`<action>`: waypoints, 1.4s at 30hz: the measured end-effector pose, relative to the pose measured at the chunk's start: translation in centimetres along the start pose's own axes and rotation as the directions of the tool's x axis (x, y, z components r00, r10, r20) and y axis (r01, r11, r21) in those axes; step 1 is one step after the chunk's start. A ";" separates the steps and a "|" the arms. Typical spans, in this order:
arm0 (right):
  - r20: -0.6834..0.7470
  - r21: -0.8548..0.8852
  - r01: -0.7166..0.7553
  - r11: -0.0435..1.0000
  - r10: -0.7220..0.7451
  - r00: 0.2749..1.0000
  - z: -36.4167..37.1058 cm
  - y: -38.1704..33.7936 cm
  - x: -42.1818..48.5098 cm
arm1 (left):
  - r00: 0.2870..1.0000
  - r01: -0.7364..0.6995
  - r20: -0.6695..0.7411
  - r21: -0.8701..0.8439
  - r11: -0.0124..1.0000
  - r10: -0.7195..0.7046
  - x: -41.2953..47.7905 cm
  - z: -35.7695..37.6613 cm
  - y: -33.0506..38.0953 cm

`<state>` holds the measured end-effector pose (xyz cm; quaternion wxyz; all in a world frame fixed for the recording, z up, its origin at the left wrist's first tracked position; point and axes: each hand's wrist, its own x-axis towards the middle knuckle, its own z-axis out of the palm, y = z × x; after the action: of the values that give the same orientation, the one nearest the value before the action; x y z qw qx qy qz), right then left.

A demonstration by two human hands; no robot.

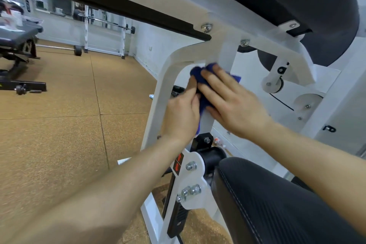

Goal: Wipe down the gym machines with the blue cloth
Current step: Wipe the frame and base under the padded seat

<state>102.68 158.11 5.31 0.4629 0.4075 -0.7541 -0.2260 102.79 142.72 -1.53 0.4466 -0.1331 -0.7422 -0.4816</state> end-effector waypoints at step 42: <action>0.582 0.401 -0.108 0.910 -0.161 0.797 -1.2 -8.8 1.5 | 0.907 0.404 0.158 -0.061 0.913 -0.391 -11.4 -5.2 -4.8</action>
<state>106.96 151.94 0.31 0.0982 0.4137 -0.8860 -0.1850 108.98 138.61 -12.67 0.2785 -0.0334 -0.7604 -0.5857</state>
